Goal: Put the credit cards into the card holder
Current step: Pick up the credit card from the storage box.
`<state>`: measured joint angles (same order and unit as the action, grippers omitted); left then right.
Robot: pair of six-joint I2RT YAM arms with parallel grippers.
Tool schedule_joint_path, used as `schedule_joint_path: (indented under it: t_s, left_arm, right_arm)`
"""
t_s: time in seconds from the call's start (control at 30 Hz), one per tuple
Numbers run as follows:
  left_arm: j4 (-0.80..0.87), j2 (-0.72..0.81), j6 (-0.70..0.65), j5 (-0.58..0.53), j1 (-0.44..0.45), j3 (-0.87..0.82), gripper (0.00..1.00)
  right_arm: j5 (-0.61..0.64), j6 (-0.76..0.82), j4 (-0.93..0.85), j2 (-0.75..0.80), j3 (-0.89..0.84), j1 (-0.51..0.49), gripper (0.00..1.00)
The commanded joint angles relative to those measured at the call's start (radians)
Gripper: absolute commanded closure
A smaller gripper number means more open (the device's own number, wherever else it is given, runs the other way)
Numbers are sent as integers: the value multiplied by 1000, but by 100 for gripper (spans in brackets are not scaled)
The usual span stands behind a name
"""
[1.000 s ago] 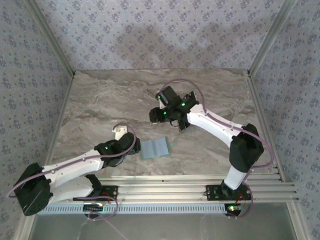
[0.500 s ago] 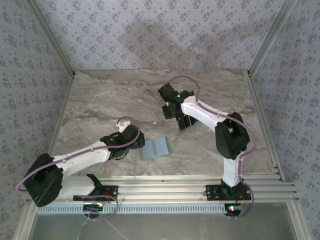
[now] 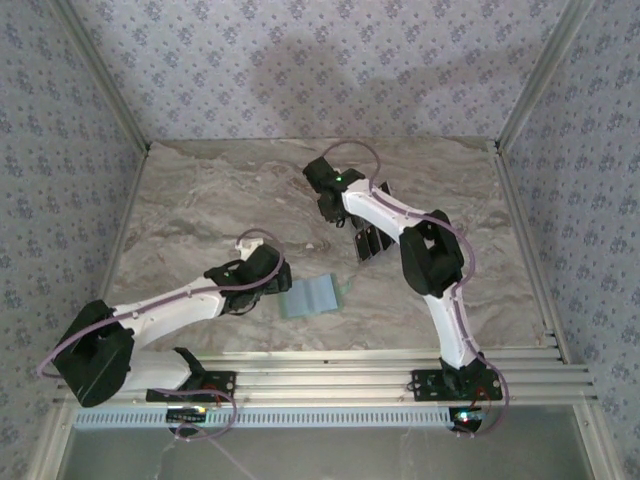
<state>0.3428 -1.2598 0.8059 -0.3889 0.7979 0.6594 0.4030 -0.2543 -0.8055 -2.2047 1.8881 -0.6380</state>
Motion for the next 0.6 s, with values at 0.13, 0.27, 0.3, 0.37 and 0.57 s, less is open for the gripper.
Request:
schedule_joint_path:
  t_s: [0.13,0.27,0.3,0.37,0.57]
  left_arm:
    - [-7,-4,-23,14,-15,22,0]
    - [-11,-9,-23,18,-18,20,0]
    - [-13,-9,-23,19,-18,18,0]
    - [-15,-10,-23,20,-19,19,0]
    - [-21,-16,-22,21,-20,16,0]
  right_arm:
    - [63,18,-68,-65,73,21,66]
    - [56,24,-69,-77,76,24,68]
    - [55,26,-71,-80,78,26,70]
    - [54,26,-73,-84,78,27,72]
    - [51,38,-86,-91,86,28,75]
